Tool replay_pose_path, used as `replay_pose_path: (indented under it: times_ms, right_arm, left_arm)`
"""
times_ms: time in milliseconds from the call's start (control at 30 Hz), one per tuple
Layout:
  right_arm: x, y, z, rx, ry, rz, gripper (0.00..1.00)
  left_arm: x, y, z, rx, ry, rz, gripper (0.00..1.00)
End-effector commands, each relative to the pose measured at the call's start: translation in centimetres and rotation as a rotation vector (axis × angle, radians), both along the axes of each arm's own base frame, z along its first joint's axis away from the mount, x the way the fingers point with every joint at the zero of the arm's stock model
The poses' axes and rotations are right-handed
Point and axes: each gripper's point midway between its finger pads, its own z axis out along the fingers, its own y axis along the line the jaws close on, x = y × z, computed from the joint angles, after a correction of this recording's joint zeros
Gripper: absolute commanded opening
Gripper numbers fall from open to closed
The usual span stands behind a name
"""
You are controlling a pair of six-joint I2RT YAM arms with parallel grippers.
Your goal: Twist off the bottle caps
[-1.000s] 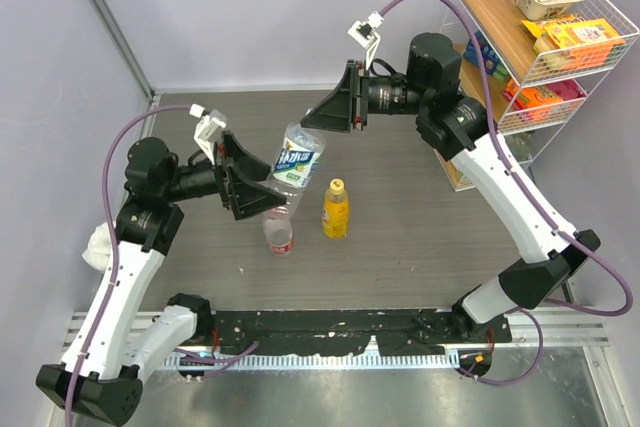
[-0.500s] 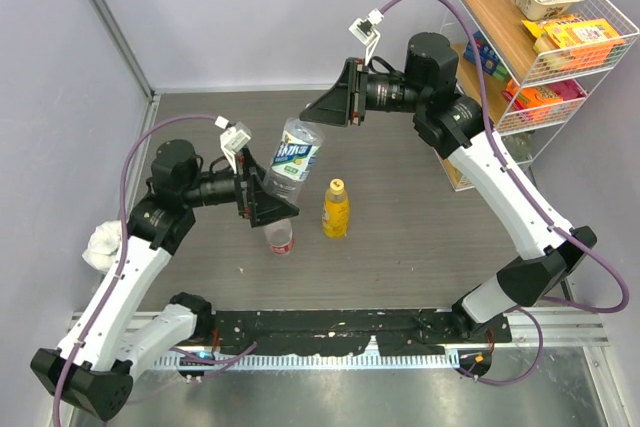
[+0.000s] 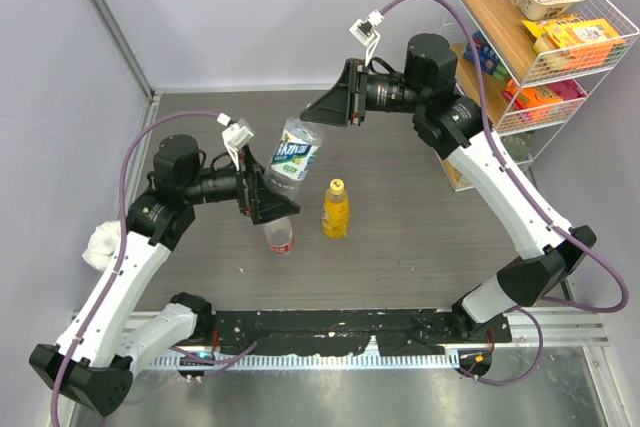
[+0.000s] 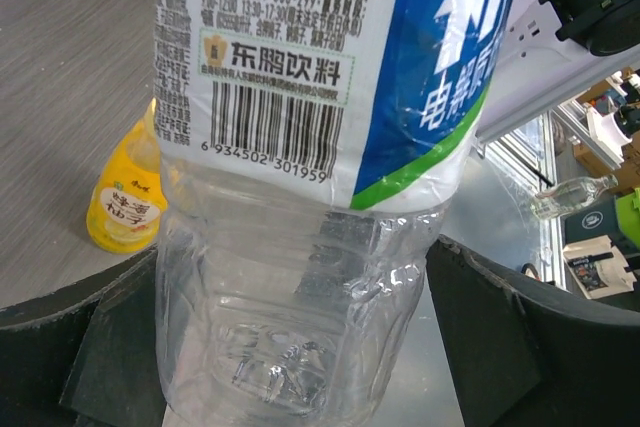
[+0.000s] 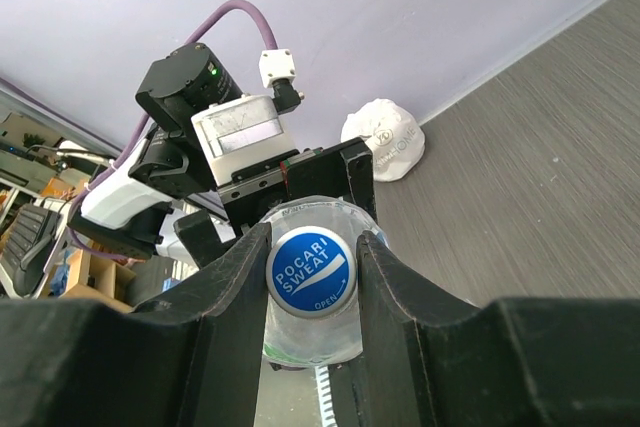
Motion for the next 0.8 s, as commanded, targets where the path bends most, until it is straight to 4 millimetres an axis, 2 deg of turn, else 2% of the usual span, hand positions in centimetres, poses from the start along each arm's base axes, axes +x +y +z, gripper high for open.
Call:
replay_pose_path:
  times_ms: [0, 100, 200, 400, 433, 467, 500, 533, 567, 600, 633, 700, 767]
  right_arm:
    - [-0.4, -0.2, 0.3, 0.005, -0.038, 0.025, 0.02]
    - [-0.5, -0.4, 0.1, -0.003, -0.044, 0.025, 0.01]
    - [-0.6, -0.5, -0.2, -0.007, -0.045, 0.038, 0.02]
    - [-0.4, -0.5, -0.5, -0.011, -0.037, 0.029, 0.04]
    - [-0.2, -0.5, -0.5, -0.012, -0.040, 0.014, 0.14]
    - [-0.1, -0.6, -0.4, -0.012, -0.042, 0.003, 0.19]
    - [0.2, -0.7, -0.6, -0.015, -0.038, -0.020, 0.30]
    - [0.1, -0.8, -0.2, -0.007, -0.051, -0.031, 0.34]
    - [0.5, -1.0, -0.1, -0.003, -0.059, -0.057, 0.47]
    - [0.3, -1.1, 0.3, 0.007, -0.067, -0.062, 0.55]
    - [0.5, -1.2, 0.5, 0.012, -0.073, -0.082, 0.70]
    - [0.8, -1.7, 1.3, 0.021, -0.098, -0.127, 0.94]
    - [1.1, -2.4, 1.9, 0.029, -0.115, -0.167, 1.00]
  left_arm:
    - [0.1, 0.0, 2.7, -0.019, -0.084, -0.002, 0.97]
    - [-0.3, -0.1, 3.4, -0.033, -0.089, -0.020, 0.95]
    - [-0.7, -0.2, 3.6, -0.045, -0.089, -0.038, 0.86]
    - [-0.9, -0.4, 3.2, -0.047, -0.060, -0.054, 0.52]
    - [-0.9, -0.5, 3.1, -0.046, -0.053, -0.055, 0.49]
    - [-0.9, -0.5, 3.1, -0.046, -0.052, -0.049, 0.47]
    - [-1.1, -0.5, 3.0, -0.046, -0.049, -0.051, 0.46]
    - [-0.9, -0.5, 2.8, -0.042, -0.046, -0.038, 0.44]
    - [-0.7, -0.5, 2.8, -0.038, -0.046, -0.021, 0.43]
    - [-0.6, -0.5, 2.7, -0.036, -0.048, -0.008, 0.43]
    - [-0.3, -0.4, 2.5, -0.030, -0.046, 0.020, 0.42]
    - [0.1, -0.3, 2.2, -0.021, -0.041, 0.053, 0.41]
    - [0.7, -0.1, 1.9, -0.008, -0.037, 0.096, 0.37]
